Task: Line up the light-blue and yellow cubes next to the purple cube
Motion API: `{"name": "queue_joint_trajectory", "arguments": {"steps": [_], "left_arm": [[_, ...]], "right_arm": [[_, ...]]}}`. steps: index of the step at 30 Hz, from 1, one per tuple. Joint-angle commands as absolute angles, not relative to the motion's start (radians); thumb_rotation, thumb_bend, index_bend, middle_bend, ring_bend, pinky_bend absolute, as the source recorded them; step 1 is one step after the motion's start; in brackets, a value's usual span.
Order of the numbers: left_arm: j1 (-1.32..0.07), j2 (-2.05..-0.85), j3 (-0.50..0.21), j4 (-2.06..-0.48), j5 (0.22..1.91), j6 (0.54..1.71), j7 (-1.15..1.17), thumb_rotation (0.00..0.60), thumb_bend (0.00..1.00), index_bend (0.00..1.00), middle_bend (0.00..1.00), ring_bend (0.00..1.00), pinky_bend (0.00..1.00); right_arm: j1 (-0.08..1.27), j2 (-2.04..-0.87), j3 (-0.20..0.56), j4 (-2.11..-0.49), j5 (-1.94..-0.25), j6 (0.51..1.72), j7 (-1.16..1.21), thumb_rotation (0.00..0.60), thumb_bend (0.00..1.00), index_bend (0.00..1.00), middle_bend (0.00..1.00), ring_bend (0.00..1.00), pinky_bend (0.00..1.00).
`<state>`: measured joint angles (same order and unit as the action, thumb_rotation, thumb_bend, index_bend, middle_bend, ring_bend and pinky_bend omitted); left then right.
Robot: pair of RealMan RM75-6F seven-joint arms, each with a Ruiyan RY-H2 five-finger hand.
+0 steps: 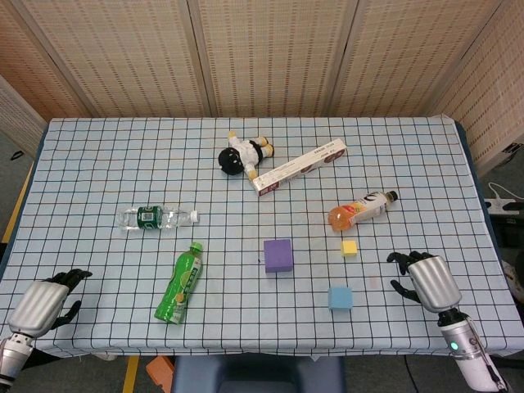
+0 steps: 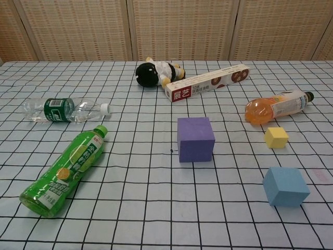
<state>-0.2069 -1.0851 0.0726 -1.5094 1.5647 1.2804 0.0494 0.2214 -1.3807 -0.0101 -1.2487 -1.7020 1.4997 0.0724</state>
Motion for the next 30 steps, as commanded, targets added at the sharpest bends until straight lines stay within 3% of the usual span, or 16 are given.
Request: {"name": "queue_joint_trajectory", "arguments": {"steps": [1, 6, 9, 13, 30], "left_arm": [[-0.207, -1.083, 0.073, -1.513, 1.565, 1.279, 0.05, 0.6, 0.44, 0.24, 0.25, 0.32, 0.55], [-0.205, -1.081, 0.078, -1.519, 1.579, 1.287, 0.052, 0.6, 0.44, 0.24, 0.25, 0.32, 0.55], [-0.207, -1.08, 0.077, -1.518, 1.575, 1.281, 0.046, 0.6, 0.44, 0.24, 0.25, 0.32, 0.55], [-0.211, -1.078, 0.077, -1.518, 1.567, 1.267, 0.042, 0.6, 0.44, 0.24, 0.25, 0.32, 0.55], [-0.214, -1.072, 0.083, -1.516, 1.587, 1.27, 0.01, 0.6, 0.44, 0.24, 0.25, 0.32, 0.55]], "right_arm": [[0.238, -1.377, -0.035, -1.228, -1.766, 1.508, 0.083, 0.6, 0.03, 0.6, 0.97, 0.88, 1.0], [0.277, -1.291, -0.04, -1.431, -1.687, 1.331, -0.049, 0.6, 0.0, 0.56, 1.0, 0.92, 1.0], [0.319, -1.213, -0.03, -1.612, -1.561, 1.159, -0.132, 0.6, 0.0, 0.51, 1.0, 0.92, 1.0], [0.373, -1.151, 0.0, -1.764, -1.404, 1.015, -0.217, 0.6, 0.0, 0.46, 1.0, 0.92, 1.0], [0.479, -1.254, 0.028, -1.886, -1.055, 0.932, -0.498, 0.6, 0.0, 0.41, 1.0, 0.92, 1.0]]}}
